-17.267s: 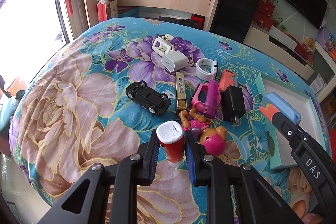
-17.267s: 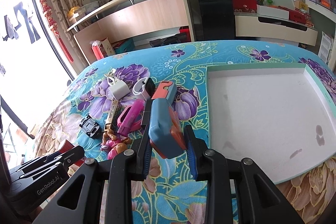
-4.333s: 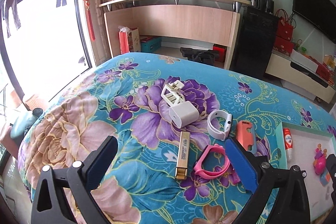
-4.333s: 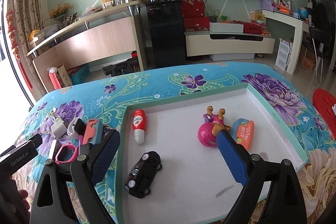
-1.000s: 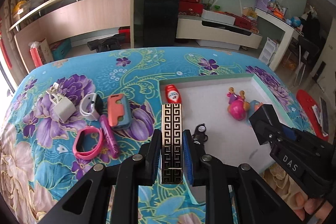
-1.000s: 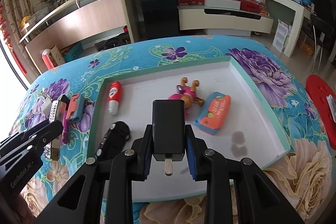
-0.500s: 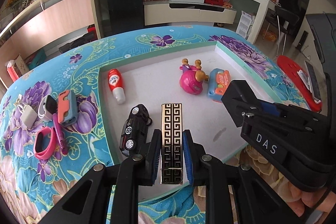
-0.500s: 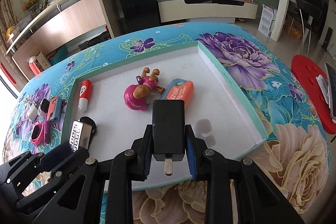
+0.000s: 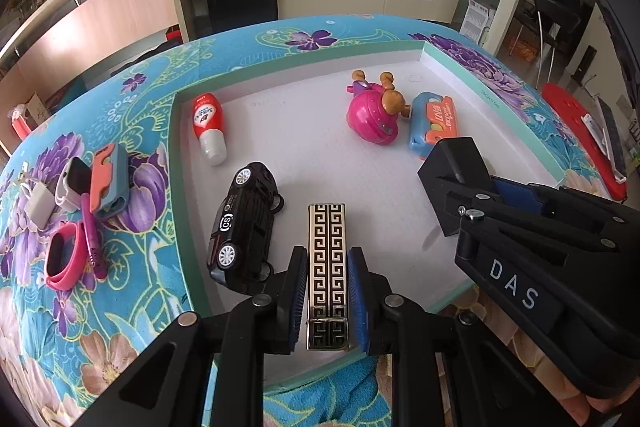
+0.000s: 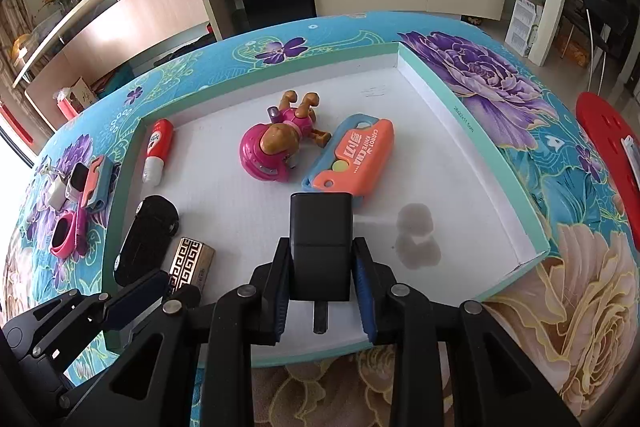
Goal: Organize rigid objects
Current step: 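Carry the gold box with the left tool while the right tool carries the charger to the tray, then open the left tool to set the gold box in the tray while the right tool releases the charger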
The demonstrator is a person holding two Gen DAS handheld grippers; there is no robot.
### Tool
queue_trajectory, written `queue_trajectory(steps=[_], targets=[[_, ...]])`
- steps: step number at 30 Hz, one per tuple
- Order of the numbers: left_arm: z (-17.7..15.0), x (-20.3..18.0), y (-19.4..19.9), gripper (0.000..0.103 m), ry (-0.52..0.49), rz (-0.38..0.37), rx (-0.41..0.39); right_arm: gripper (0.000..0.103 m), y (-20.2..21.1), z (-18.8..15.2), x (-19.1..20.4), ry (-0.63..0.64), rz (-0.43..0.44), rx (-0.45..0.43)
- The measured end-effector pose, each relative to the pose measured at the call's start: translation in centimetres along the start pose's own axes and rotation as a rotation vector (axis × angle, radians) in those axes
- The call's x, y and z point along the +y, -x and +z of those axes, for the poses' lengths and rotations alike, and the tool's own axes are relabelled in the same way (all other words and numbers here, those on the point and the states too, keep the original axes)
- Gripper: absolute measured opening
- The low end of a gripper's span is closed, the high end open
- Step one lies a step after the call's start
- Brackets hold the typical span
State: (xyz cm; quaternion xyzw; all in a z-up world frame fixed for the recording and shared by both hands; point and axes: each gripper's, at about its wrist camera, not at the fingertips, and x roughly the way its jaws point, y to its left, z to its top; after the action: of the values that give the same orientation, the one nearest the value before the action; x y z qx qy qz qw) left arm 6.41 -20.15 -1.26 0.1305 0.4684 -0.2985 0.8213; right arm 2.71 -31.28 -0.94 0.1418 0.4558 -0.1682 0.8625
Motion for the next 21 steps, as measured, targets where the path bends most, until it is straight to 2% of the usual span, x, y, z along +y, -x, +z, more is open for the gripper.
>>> queue_trajectory(steps=[11, 13, 15, 21], targets=[[0.1, -0.1, 0.3, 0.025, -0.004, 0.000, 0.000, 0.032, 0.4, 0.1, 0.3, 0.017, -0.010, -0.008], [0.2, 0.0, 0.8, 0.033, -0.006, 0.001, -0.010, 0.033, 0.6, 0.2, 0.2, 0.016, -0.011, -0.013], [0.3, 0.1, 1.4, 0.048, -0.005, 0.008, -0.026, 0.033, 1.0, 0.3, 0.2, 0.014, -0.014, -0.024], [0.8, 1.1, 3.5, 0.055, 0.015, 0.017, -0.084, 0.042, 2.6, 0.7, 0.4, 0.013, -0.012, -0.085]])
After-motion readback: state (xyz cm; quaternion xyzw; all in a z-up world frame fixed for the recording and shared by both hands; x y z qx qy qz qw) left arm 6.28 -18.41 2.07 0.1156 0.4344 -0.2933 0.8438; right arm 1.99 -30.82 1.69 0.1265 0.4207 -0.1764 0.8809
